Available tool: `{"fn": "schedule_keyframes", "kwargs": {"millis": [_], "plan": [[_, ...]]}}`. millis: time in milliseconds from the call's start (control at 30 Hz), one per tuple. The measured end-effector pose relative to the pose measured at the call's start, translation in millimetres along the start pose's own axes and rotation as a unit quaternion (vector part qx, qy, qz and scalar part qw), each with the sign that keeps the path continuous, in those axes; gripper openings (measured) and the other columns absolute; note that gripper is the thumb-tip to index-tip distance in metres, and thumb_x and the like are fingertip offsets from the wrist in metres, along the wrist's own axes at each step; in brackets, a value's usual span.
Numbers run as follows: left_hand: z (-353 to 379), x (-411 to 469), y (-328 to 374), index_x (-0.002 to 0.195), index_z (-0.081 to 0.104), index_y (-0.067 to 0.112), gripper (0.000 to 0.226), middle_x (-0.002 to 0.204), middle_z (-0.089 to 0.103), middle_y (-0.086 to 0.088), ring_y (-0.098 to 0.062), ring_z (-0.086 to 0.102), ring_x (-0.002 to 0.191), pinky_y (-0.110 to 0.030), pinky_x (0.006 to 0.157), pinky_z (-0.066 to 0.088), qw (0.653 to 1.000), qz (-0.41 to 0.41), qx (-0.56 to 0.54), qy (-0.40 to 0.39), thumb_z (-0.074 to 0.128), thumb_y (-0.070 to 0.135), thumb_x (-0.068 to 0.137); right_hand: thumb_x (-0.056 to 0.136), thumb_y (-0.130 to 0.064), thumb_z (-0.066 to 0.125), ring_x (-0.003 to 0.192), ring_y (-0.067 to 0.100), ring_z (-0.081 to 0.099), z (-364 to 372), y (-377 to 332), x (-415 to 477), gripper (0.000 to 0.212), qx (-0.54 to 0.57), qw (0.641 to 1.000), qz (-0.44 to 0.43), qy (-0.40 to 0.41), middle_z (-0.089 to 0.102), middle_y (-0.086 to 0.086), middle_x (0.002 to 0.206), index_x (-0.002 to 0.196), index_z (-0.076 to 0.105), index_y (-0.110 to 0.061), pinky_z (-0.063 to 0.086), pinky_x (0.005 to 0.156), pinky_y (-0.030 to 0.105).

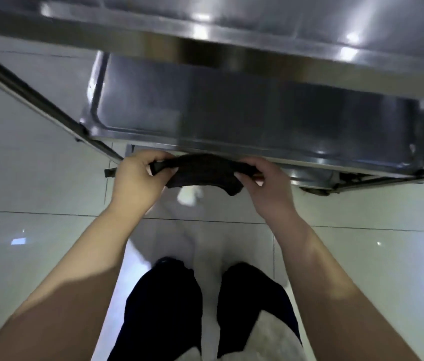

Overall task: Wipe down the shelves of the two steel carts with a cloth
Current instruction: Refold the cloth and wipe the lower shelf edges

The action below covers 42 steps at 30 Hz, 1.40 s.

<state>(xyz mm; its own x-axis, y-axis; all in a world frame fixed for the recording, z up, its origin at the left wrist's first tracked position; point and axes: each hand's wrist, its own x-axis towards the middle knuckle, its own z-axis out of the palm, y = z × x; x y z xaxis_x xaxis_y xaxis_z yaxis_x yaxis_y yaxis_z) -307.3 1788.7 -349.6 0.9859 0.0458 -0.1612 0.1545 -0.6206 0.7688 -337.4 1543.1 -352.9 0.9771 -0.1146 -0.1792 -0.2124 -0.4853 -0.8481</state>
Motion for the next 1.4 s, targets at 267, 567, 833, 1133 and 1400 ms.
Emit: {"fn": "schedule_keyframes", "kwargs": {"millis": [267,567,833,1133,1400], "plan": [[-165.4,-59.8,134.5,0.077,0.067,0.045,0.028,0.076,0.066,0.021,0.009,0.058,0.070,-0.005,0.061,0.038,1.000,-0.022,-0.008,0.003,0.078,0.019,0.074,0.081,-0.013,0.075,0.087,0.000,0.062,-74.7,-188.2,-54.4,0.021,-0.013,0.999,-0.027,-0.043,0.069,-0.012,0.095,0.100,0.072,-0.023,0.047,0.081,0.013],[-351.8,-156.1,216.9,0.080,0.071,0.037,0.027,0.083,0.069,0.019,0.002,0.060,0.084,-0.013,0.074,0.041,0.985,-0.055,-0.038,0.158,0.074,0.011,0.076,0.080,-0.003,0.074,0.081,-0.002,0.064,-91.6,-398.6,-90.8,0.038,0.041,0.973,-0.152,-0.170,0.068,-0.021,0.083,0.086,0.067,-0.040,0.046,0.071,0.007],[-491.0,-190.5,147.9,0.078,0.070,0.043,0.023,0.082,0.065,0.027,0.009,0.058,0.082,-0.018,0.069,0.045,0.953,-0.088,-0.058,0.284,0.077,0.021,0.074,0.079,-0.011,0.076,0.079,-0.001,0.064,21.8,-538.5,-94.8,0.038,0.012,0.945,-0.228,-0.234,0.069,-0.020,0.083,0.080,0.069,-0.048,0.045,0.067,0.008],[-679.1,-134.9,78.4,0.077,0.068,0.038,0.026,0.076,0.065,0.026,0.006,0.059,0.078,0.000,0.066,0.038,0.953,0.016,-0.009,0.302,0.080,0.015,0.070,0.083,-0.008,0.072,0.084,-0.006,0.061,166.8,-665.0,-93.9,0.029,0.067,0.958,-0.226,-0.166,0.068,-0.024,0.087,0.087,0.070,-0.037,0.050,0.071,0.014],[-789.6,5.5,83.5,0.085,0.066,0.038,0.019,0.080,0.065,0.021,0.006,0.058,0.084,-0.009,0.070,0.039,0.959,0.110,0.032,0.258,0.076,0.024,0.076,0.085,-0.012,0.071,0.088,-0.002,0.062,210.9,-765.2,3.2,0.027,0.055,0.958,-0.266,-0.092,0.068,-0.021,0.090,0.094,0.071,-0.037,0.045,0.077,0.014]]}}
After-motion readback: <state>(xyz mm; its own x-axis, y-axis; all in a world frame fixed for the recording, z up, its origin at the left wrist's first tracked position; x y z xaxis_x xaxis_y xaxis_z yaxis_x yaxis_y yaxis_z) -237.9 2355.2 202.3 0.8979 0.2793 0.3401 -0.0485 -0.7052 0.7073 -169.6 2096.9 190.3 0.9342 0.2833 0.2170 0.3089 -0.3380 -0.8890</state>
